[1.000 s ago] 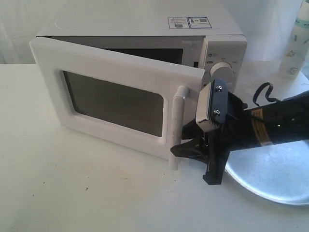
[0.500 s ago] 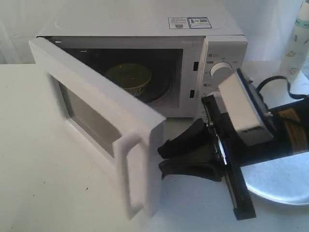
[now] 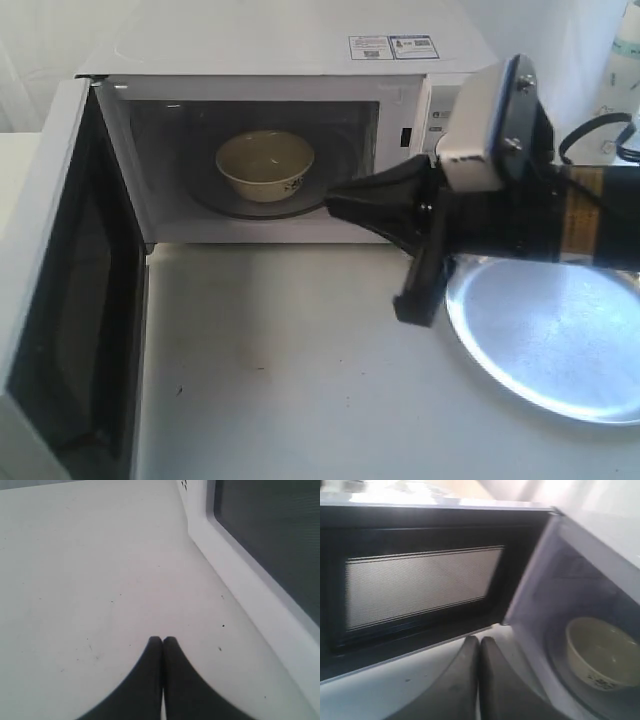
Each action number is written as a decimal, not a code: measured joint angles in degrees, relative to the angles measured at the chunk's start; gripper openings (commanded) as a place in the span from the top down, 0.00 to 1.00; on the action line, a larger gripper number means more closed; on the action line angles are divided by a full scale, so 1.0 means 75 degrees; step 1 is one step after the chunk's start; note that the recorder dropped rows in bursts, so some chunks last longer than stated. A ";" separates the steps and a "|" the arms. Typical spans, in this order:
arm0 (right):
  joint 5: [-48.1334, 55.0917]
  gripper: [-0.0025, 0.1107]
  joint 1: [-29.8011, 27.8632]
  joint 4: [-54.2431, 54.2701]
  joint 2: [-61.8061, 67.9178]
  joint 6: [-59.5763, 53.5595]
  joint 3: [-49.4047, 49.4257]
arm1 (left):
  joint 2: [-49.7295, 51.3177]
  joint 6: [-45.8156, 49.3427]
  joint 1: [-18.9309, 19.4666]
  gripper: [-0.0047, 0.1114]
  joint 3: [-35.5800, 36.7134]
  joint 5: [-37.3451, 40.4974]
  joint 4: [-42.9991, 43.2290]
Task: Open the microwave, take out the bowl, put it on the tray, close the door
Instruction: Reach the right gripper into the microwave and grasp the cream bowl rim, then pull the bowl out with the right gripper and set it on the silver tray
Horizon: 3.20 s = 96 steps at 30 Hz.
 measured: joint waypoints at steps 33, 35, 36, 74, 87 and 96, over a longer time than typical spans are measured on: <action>0.3349 0.73 0.1616 0.6332 0.6939 -0.6912 -0.5705 | 0.0000 0.0000 0.0000 0.96 0.0000 0.0000 0.0006; 0.3624 0.98 0.1633 0.6185 0.6981 -0.6912 -0.5763 | 0.0000 0.0000 0.0000 0.96 0.0000 0.0000 0.0006; 0.3721 0.97 0.1670 0.6070 0.7008 -0.6912 -0.5772 | 0.0000 0.0000 0.0000 0.96 0.0000 0.0000 0.0006; 1.1594 0.98 0.1645 0.2831 0.3265 -0.1960 -0.1334 | 0.0000 0.0000 0.0000 0.96 0.0000 0.0000 -0.0007; 1.0238 0.46 0.1141 0.0605 0.3326 0.0005 -0.1297 | 0.0000 0.0000 0.0000 0.96 0.0000 0.0000 -0.0007; 1.0379 0.73 0.1239 0.1126 0.2276 0.0423 -0.1297 | 0.0000 0.0000 0.0000 0.96 0.0000 0.0000 -0.0007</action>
